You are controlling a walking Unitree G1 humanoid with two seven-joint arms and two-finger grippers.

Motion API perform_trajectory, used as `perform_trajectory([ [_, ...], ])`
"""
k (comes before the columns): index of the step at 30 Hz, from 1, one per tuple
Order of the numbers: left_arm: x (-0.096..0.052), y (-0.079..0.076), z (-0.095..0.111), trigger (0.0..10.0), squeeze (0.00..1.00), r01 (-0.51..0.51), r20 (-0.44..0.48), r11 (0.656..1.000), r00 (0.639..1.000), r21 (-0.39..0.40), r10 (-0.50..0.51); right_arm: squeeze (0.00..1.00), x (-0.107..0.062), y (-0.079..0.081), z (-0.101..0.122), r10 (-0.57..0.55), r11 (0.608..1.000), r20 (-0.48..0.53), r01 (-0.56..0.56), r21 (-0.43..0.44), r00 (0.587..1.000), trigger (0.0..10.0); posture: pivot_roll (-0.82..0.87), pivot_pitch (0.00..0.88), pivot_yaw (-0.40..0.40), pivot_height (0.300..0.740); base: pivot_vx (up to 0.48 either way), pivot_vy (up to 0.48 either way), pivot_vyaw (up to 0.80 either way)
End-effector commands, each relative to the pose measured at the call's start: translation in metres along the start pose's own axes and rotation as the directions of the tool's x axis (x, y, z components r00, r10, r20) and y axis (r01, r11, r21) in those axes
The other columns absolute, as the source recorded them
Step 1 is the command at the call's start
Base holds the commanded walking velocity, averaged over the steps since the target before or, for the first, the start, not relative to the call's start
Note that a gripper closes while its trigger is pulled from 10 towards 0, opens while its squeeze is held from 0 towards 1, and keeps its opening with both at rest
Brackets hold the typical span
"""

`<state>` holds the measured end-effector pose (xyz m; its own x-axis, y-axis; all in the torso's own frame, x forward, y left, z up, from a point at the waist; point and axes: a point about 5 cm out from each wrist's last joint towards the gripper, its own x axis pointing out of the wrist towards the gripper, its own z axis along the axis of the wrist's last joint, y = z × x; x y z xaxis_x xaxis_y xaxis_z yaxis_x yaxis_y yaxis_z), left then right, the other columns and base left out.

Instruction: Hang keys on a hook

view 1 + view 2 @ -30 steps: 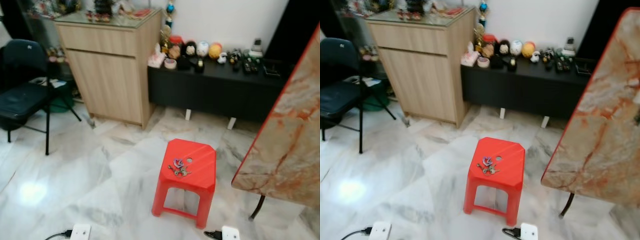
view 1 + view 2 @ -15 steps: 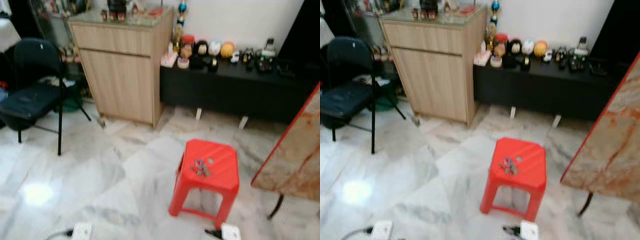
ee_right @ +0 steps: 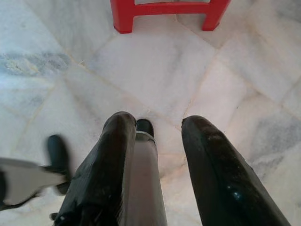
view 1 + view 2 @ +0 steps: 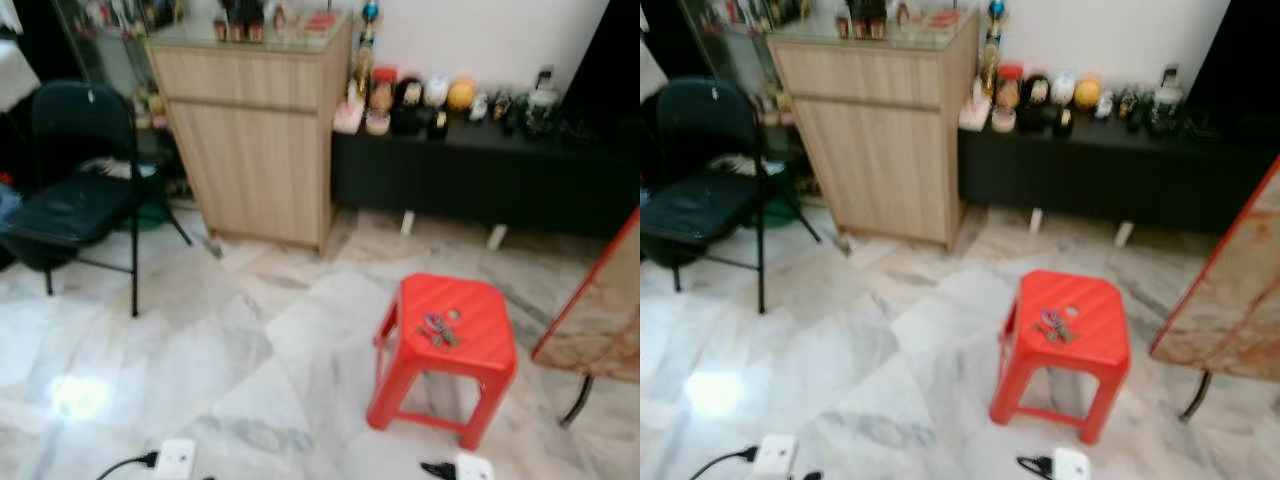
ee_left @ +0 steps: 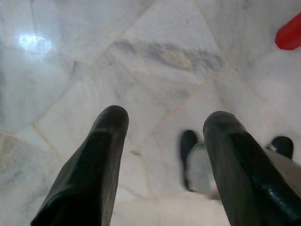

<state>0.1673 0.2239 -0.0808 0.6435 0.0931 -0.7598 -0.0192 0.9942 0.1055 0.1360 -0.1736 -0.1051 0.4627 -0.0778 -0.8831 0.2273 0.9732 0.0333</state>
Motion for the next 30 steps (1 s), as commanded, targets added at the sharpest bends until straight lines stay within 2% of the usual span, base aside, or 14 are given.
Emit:
perform_trajectory([
  [1,-0.0021,0.0084,-0.0037,10.0,0.0,-0.021,-0.01,1.0,1.0,0.014,0.021,0.0,0.0009,0.0101,0.006,0.026,1.0,0.024,-0.027,0.007,0.999,10.0,0.05,0.0,-0.04,0.74,0.0,0.0,0.0],
  [13,-0.0015,0.0048,-0.0018,10.0,0.0,-0.011,0.008,1.0,1.0,-0.006,0.011,0.0,0.0008,0.0099,0.0089,0.03,0.999,0.057,-0.032,0.032,0.998,10.0,0.05,0.0,-0.046,0.74,0.0,0.0,0.0],
  [30,-0.0008,0.0021,0.0002,10.0,0.0,-0.001,0.017,1.0,1.0,-0.02,0.002,0.0,0.0008,0.009,0.0095,0.029,0.999,0.058,-0.03,0.015,0.998,10.0,0.05,0.0,-0.054,0.74,0.0,0.0,0.0],
])
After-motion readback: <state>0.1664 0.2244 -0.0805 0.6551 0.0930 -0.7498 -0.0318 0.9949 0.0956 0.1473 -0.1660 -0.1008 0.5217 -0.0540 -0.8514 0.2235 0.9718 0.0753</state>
